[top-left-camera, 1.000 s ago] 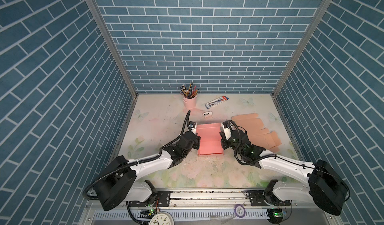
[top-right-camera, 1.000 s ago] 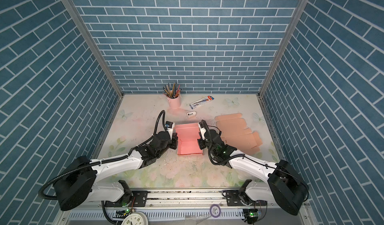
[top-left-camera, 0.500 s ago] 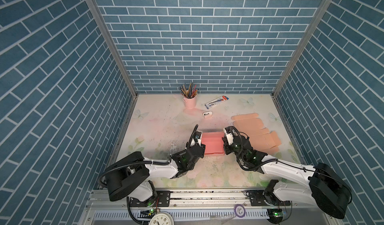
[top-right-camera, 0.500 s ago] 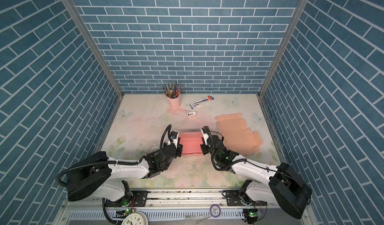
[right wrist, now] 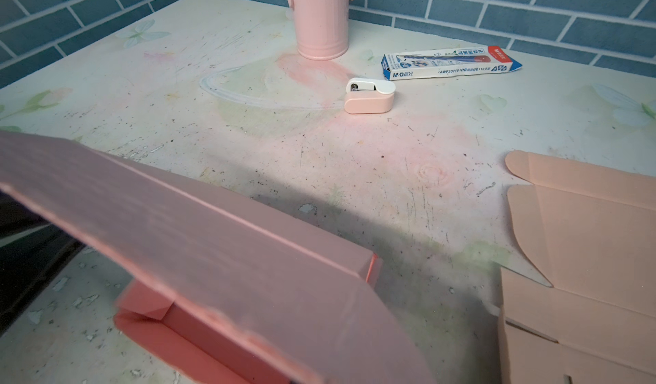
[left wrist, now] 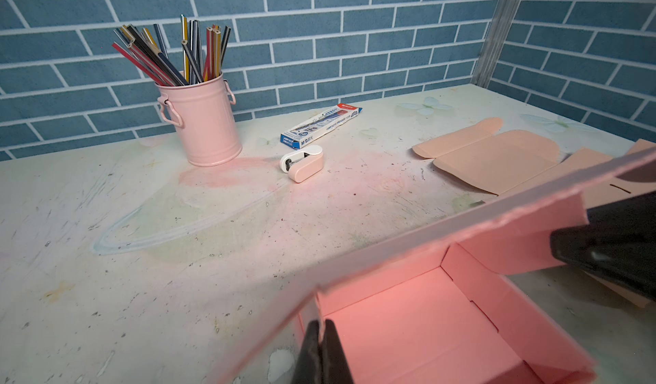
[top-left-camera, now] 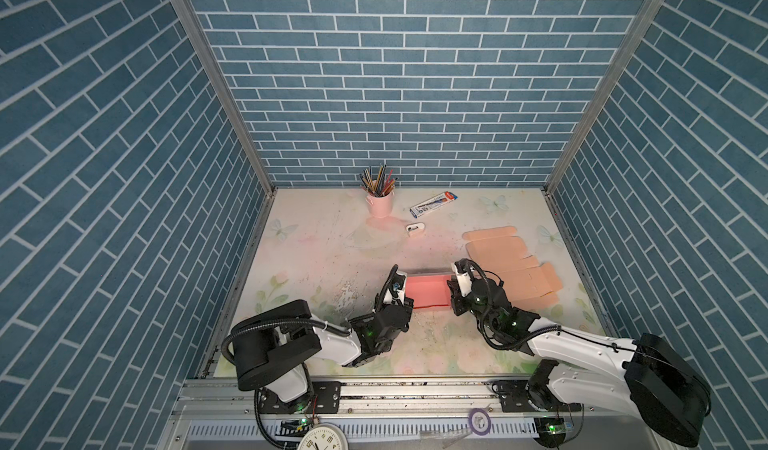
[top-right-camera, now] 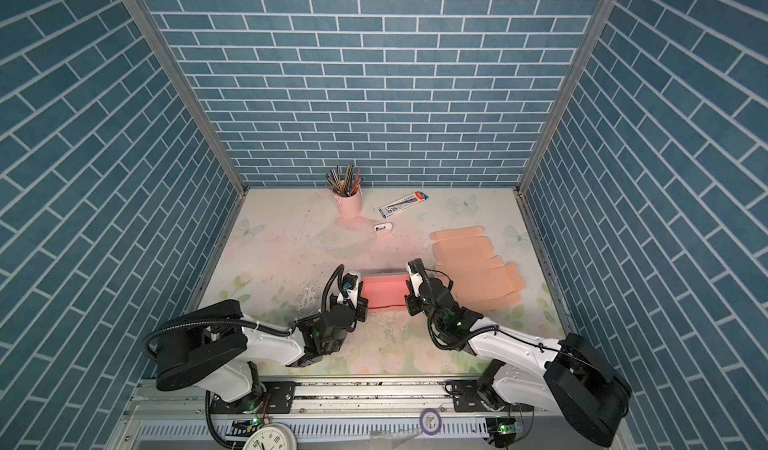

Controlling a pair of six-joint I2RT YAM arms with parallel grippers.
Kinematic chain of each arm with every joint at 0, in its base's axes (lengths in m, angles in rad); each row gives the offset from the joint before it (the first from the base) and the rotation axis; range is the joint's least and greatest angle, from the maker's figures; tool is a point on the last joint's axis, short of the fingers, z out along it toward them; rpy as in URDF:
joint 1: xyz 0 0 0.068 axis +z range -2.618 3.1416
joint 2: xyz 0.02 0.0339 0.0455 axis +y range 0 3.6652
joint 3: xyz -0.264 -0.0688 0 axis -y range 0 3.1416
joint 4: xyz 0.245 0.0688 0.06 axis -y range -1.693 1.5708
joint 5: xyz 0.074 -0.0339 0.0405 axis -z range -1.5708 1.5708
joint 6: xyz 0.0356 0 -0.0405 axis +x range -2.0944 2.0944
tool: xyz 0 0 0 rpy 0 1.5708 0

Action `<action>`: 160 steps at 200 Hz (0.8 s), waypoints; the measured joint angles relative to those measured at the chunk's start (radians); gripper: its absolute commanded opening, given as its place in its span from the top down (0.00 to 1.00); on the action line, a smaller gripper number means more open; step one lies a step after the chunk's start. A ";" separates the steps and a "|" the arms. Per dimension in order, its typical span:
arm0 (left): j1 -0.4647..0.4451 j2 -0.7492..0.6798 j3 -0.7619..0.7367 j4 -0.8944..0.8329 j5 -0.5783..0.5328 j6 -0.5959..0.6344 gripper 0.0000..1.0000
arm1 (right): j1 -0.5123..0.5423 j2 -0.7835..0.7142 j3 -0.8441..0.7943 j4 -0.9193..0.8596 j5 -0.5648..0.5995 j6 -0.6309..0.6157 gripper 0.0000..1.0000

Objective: Fold the paper box

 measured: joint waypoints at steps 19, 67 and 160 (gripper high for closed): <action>-0.014 0.019 -0.005 0.026 -0.011 0.000 0.97 | 0.001 -0.015 -0.015 0.005 0.000 0.005 0.83; -0.027 0.036 -0.011 0.056 -0.016 0.000 0.97 | 0.003 -0.032 -0.030 0.012 -0.002 0.020 0.82; -0.038 0.048 -0.021 0.075 -0.012 -0.008 0.96 | 0.052 -0.263 -0.117 -0.053 0.011 0.061 0.80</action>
